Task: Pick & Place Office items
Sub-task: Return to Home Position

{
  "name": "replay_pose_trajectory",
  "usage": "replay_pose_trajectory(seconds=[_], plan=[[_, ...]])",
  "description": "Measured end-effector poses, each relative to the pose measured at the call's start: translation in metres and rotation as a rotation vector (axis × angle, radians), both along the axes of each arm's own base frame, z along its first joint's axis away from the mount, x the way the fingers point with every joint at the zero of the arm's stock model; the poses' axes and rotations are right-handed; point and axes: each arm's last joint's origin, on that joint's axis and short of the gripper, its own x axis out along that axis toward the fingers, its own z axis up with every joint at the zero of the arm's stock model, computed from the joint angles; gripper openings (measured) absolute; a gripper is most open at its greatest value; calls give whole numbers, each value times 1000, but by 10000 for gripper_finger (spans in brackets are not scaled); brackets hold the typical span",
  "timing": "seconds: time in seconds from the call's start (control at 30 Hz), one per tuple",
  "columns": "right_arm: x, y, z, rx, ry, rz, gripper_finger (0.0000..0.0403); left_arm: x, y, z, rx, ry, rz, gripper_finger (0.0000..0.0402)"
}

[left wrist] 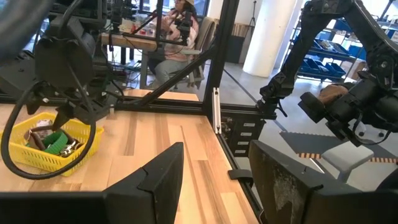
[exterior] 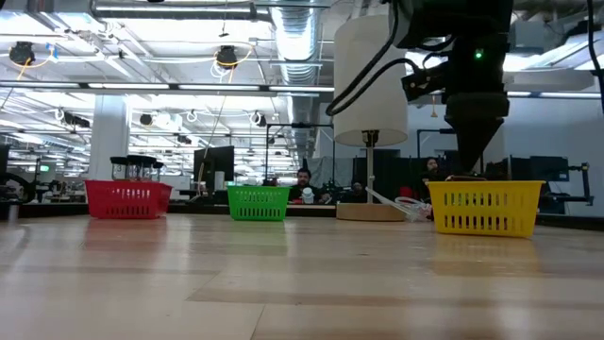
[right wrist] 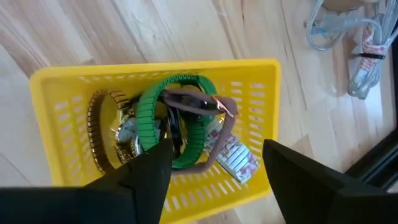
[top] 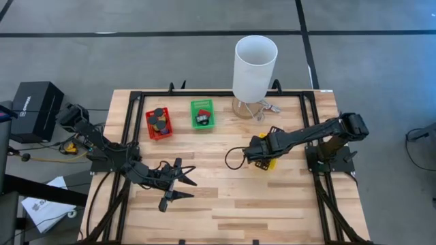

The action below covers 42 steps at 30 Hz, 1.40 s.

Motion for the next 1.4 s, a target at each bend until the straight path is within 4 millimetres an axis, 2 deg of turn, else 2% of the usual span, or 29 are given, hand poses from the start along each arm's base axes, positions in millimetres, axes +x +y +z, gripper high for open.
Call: replay_pose_trajectory(seconds=[0.17, 0.37, 0.6, 0.77, 0.87, 0.97, 1.1, 1.23, 1.3, 1.4], plan=[[-3, 5, 1, -13, 32, 46, 230, 0, 0, 0, 8, -2, 0, 176], [-10, 23, 16, -41, 21, 304, 200, 1, 3, 2, 43, -15, 11, 176], [-30, 36, 59, -97, -206, 469, 127, -13, 16, 17, 133, -49, 89, 164], [-48, 35, 94, -101, -407, 567, 59, -36, 34, 32, 159, -36, 132, 122], [-61, 32, 113, -115, -512, 620, 15, -50, 45, 39, 243, -41, 136, 92], [-72, 28, 127, -128, -621, 647, 9, -62, 54, 44, 350, -55, 132, 59], [-87, 21, 122, -170, -735, 713, 15, -75, 66, 51, 380, -72, 215, 12], [-101, 13, 106, -193, -834, 750, 3, -76, 79, 52, 385, -58, 274, 6], [-107, 8, 99, -185, -890, 775, 3, -73, 84, 47, 386, -52, 264, 5], [-116, 0, 94, -173, -990, 807, 5, -65, 94, 28, 389, -1, 277, 1]])
